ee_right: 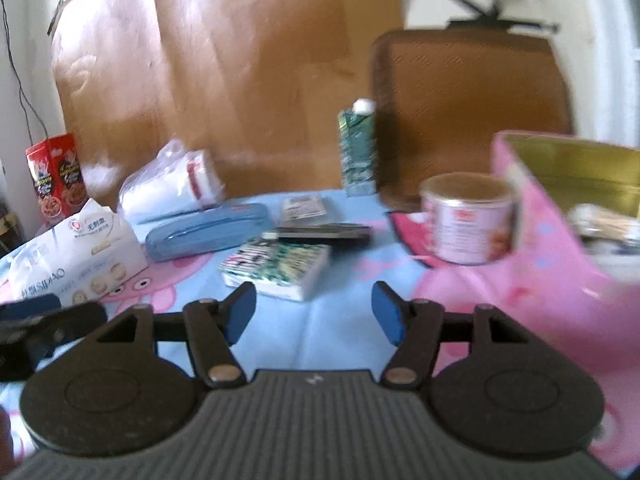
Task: Organize soft objects
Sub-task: 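Move both grippers toward the green-patterned tissue packet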
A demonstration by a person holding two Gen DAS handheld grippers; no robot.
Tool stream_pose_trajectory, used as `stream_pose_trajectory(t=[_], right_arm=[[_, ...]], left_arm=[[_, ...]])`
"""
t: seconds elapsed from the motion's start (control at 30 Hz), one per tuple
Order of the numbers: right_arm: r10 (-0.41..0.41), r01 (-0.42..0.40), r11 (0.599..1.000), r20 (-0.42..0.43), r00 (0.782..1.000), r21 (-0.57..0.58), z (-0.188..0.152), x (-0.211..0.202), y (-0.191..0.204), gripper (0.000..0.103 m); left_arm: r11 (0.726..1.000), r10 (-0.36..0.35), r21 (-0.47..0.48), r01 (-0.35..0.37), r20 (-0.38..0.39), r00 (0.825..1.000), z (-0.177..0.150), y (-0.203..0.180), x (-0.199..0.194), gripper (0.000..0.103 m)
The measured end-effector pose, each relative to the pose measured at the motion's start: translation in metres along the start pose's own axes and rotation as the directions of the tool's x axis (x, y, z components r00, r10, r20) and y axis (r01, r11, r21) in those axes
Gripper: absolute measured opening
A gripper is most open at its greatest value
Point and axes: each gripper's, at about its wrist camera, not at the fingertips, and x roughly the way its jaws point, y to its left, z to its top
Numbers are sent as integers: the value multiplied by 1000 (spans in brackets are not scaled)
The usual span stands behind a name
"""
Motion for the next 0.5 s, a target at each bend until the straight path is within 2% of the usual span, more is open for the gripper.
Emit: stream_pose_trajectory(t=[0.03, 0.1, 0.2, 0.23, 0.27, 0.33, 0.4, 0.5], right_arm=[[20, -19, 1000, -25, 999, 20, 5, 11, 1, 78], [44, -41, 998, -58, 997, 48, 13, 30, 1, 83], [60, -57, 998, -110, 992, 28, 20, 55, 9, 83], [63, -61, 998, -128, 990, 14, 21, 63, 12, 80], [65, -66, 998, -145, 987, -1, 20, 66, 13, 72], [53, -60, 997, -136, 989, -45, 19, 64, 19, 60], [55, -64, 996, -129, 990, -67, 16, 56, 20, 56], [52, -66, 992, -119, 991, -111, 7, 37, 23, 55]], left_arm=[[1000, -4, -1, 4, 4, 1000, 0, 1, 0, 102], [1000, -10, 0, 10, 16, 1000, 0, 1, 0, 102], [1000, -16, 2, 16, 23, 1000, 0, 1, -1, 102], [1000, -18, 0, 18, 22, 1000, 0, 1, -1, 102], [1000, -19, -3, 19, 20, 1000, 0, 2, -1, 102], [1000, -21, -10, 21, 18, 1000, 1, 4, -1, 102], [1000, -22, -15, 22, 18, 1000, 1, 4, -1, 102], [1000, -23, -16, 24, 19, 1000, 1, 4, -2, 102]])
